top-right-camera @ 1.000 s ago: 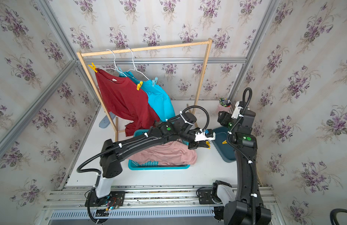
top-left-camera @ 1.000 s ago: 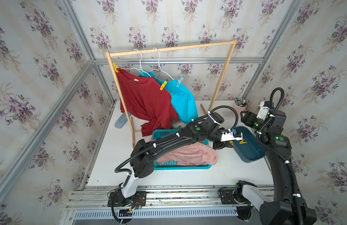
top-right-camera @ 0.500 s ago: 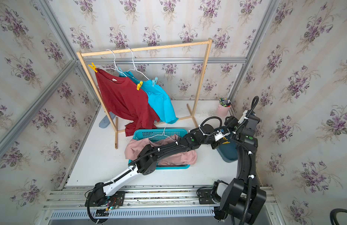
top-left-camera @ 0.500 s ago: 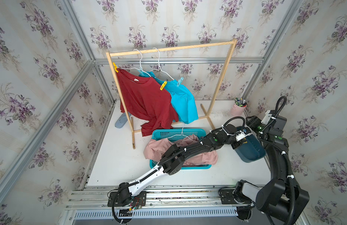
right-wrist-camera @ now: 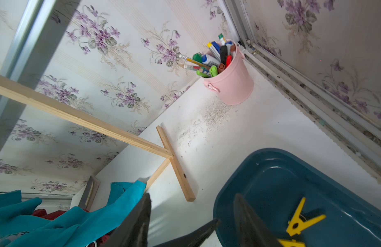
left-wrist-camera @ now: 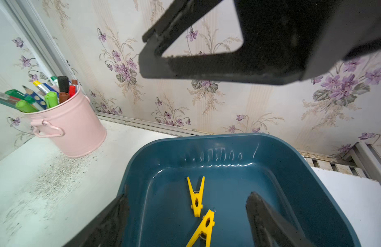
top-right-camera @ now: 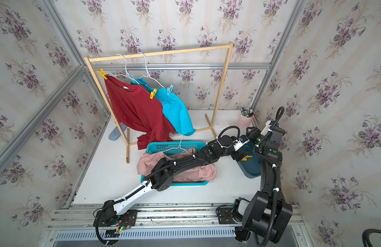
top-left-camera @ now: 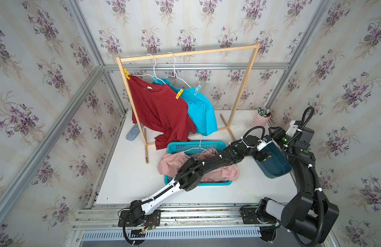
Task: Remove the clothespins securing t-shirts to the hanger
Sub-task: Place the clothespin in the storage box, then pick up the hanger from the basket.
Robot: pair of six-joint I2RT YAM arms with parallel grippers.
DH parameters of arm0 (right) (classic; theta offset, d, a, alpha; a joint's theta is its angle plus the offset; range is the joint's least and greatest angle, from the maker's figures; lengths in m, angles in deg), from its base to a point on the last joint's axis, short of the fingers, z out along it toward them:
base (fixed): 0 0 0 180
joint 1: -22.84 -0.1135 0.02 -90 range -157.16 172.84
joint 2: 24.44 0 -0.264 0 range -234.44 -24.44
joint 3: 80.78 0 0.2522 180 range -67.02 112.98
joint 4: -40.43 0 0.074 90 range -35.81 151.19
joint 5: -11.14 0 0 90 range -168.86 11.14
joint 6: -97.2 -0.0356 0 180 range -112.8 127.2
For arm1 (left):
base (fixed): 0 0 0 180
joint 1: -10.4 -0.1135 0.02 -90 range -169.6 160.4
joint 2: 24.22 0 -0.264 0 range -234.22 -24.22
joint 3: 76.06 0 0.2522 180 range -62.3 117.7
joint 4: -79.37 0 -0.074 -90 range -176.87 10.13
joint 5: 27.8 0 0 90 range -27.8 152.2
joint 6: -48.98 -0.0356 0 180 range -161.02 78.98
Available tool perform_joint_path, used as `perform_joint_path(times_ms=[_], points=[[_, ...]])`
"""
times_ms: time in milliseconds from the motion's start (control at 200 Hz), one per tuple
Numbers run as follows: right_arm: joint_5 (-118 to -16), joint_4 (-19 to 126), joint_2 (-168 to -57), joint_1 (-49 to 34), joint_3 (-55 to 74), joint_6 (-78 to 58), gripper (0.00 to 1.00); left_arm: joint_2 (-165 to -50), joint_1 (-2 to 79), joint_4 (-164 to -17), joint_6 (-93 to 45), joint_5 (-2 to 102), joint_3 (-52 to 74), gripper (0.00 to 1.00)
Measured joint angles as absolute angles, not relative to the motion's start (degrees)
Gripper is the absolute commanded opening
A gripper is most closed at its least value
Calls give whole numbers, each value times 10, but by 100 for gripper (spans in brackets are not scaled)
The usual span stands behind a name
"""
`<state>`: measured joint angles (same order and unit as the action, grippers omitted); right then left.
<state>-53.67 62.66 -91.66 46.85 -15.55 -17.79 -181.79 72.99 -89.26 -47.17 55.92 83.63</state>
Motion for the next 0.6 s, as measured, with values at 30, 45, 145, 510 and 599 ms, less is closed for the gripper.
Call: perform_joint_path(times_ms=[30, 45, 145, 510, 599], points=[[-533, 626, -913, 469, -155, -176, 58, -1806, 730, -888, -472, 558, 824, 89], [-531, 626, -911, 469, -155, -174, 58, -1800, 730, -884, -472, 556, 817, 89], [-518, 632, -897, 468, -155, -165, 57, -1736, 729, -879, -481, 545, 736, 89], [-497, 659, -868, 337, -172, -146, 56, -1389, 725, -917, -524, 535, 361, 86], [-501, 648, -869, 291, -182, -140, 56, -1329, 718, -890, -524, 558, 287, 86]])
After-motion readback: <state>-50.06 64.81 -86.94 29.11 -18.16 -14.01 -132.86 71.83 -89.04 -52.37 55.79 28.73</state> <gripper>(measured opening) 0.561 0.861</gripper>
